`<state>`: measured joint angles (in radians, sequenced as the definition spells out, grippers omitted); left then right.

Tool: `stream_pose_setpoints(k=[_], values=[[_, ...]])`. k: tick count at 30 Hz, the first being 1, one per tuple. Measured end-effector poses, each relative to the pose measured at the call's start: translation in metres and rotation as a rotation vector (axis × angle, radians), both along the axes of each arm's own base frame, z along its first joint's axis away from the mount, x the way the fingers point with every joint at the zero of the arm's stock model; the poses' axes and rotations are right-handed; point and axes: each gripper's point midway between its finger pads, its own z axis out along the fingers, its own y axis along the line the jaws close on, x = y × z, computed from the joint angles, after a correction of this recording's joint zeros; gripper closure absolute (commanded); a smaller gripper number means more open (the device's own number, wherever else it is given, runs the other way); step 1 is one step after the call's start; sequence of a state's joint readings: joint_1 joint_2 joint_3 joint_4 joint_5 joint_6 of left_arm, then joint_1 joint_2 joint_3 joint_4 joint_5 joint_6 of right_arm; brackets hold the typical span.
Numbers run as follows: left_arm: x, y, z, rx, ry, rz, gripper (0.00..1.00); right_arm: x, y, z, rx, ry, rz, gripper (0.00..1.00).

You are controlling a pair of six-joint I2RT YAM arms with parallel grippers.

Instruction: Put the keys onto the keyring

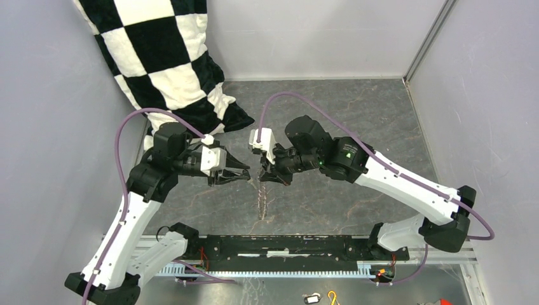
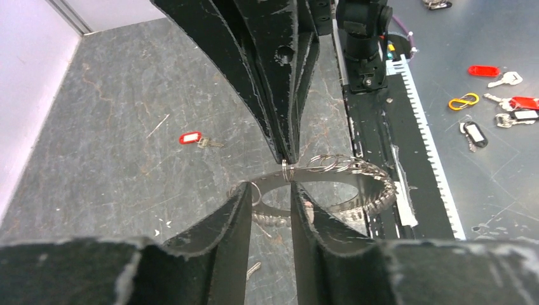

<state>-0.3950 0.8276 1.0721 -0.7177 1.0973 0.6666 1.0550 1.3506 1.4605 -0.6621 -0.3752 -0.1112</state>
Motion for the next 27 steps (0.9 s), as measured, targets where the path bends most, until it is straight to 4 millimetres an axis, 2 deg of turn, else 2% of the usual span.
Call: stream_pose_setpoints(k=[3, 12, 18, 27], values=[[0.001, -0.002, -0.003, 0.002, 0.02, -0.015, 0.71, -0.004, 0.002, -0.001, -0.019, 0.004, 0.016, 0.99], [-0.009, -0.006, -0.001, -0.018, 0.047, -0.075, 0.8, -0.004, 0.014, 0.02, -0.006, -0.014, 0.044, 0.99], [-0.011, -0.006, -0.005, -0.008, 0.072, -0.08, 0.91, -0.006, 0.017, 0.016, -0.048, 0.001, 0.052, 0.99], [-0.016, -0.006, -0.019, 0.034, 0.081, -0.109, 0.89, -0.012, 0.017, 0.004, -0.096, 0.022, 0.059, 0.99]])
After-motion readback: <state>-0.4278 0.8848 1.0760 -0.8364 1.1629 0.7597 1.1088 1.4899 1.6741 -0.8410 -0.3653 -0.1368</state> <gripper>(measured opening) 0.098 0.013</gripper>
